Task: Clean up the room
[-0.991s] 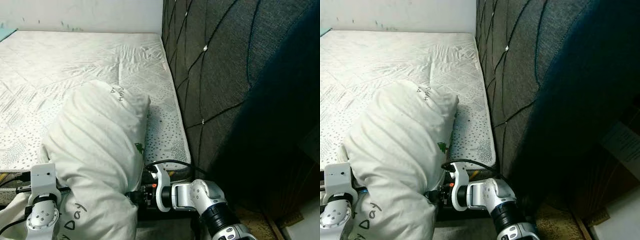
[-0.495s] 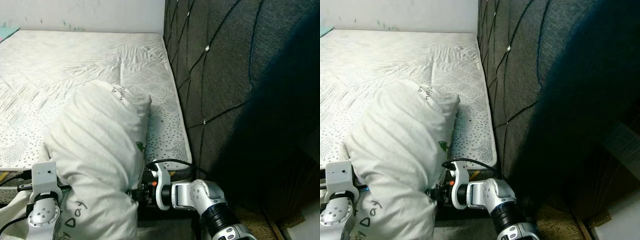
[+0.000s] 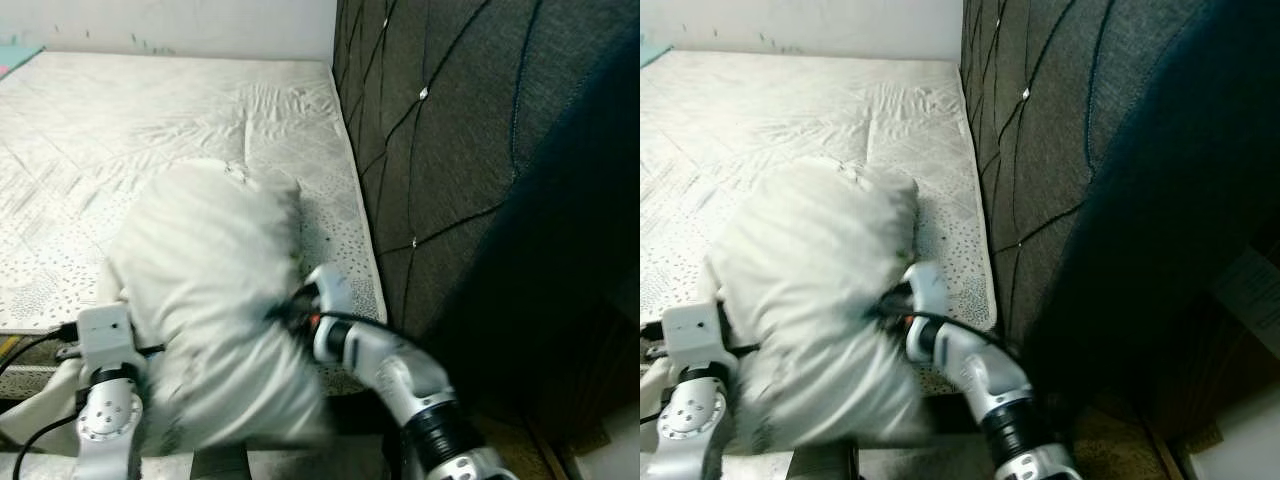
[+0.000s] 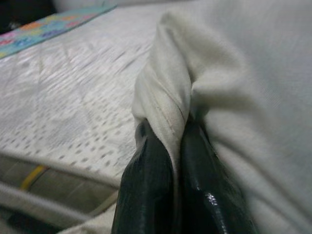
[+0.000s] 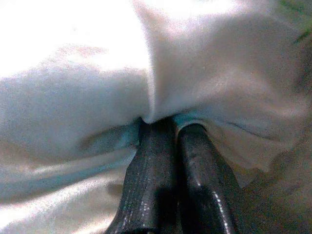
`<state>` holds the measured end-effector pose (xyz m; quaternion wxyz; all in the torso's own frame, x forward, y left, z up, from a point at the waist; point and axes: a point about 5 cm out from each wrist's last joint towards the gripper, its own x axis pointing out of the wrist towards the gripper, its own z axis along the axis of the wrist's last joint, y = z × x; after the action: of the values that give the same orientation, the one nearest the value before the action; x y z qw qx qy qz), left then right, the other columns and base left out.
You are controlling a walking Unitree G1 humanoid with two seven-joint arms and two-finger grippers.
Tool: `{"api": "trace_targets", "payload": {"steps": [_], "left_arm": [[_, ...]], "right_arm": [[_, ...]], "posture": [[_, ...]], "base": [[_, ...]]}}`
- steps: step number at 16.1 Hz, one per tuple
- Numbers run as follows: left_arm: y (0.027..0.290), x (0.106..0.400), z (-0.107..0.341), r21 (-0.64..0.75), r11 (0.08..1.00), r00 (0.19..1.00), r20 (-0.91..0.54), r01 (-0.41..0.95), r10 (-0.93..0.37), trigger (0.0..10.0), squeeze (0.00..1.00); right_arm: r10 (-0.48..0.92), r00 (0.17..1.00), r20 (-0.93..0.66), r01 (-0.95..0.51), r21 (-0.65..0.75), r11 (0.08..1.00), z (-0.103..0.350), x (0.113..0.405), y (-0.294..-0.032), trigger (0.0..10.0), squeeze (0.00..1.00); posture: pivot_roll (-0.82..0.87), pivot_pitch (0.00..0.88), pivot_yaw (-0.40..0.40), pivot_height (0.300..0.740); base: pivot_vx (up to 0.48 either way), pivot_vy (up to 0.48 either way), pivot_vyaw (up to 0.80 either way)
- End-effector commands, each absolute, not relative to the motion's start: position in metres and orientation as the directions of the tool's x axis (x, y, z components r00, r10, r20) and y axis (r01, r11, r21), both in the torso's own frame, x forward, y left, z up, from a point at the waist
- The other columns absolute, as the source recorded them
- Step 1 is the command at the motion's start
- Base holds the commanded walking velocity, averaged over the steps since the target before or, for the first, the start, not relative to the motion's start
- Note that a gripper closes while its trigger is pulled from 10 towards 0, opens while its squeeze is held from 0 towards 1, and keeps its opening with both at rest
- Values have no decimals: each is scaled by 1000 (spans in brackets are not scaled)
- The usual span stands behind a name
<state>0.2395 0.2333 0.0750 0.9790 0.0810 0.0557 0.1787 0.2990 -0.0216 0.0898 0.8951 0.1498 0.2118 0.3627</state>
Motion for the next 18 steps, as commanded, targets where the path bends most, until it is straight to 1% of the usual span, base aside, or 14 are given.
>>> {"api": "trace_targets", "payload": {"steps": [1, 2, 3, 6, 10, 18], "left_arm": [[215, 246, 94, 178, 948, 964, 24, -265, 265, 0, 0], [210, 243, 101, 178, 950, 967, 54, -256, 250, 0, 0], [208, 242, 105, 178, 951, 967, 75, -251, 242, 0, 0], [203, 245, 110, 165, 958, 971, 87, -235, 223, 0, 0], [203, 248, 110, 165, 961, 974, 77, -224, 214, 0, 0], [202, 250, 110, 156, 964, 976, 71, -215, 206, 0, 0]], "right_arm": [[666, 741, -82, -604, 350, 716, 128, 313, -29, 0, 0], [601, 799, -26, -566, 307, 765, 137, 315, -43, 0, 0], [555, 832, 2, -532, 286, 797, 141, 315, -51, 0, 0], [445, 894, 44, -439, 274, 856, 148, 315, -70, 0, 0], [410, 910, 52, -409, 255, 876, 147, 315, -76, 0, 0], [370, 928, 54, -372, 241, 897, 148, 319, -79, 0, 0]], "posture": [[-43, 0, -35, 570], [-43, 0, -31, 570], [-45, 0, -28, 570], [-54, 0, -18, 570], [-58, 0, -13, 570], [-58, 0, -16, 645]], "base": [[0, 0, 0], [0, 0, 0], [0, 0, 0], [0, 0, 0], [0, 0, 0], [0, 0, 0]]}}
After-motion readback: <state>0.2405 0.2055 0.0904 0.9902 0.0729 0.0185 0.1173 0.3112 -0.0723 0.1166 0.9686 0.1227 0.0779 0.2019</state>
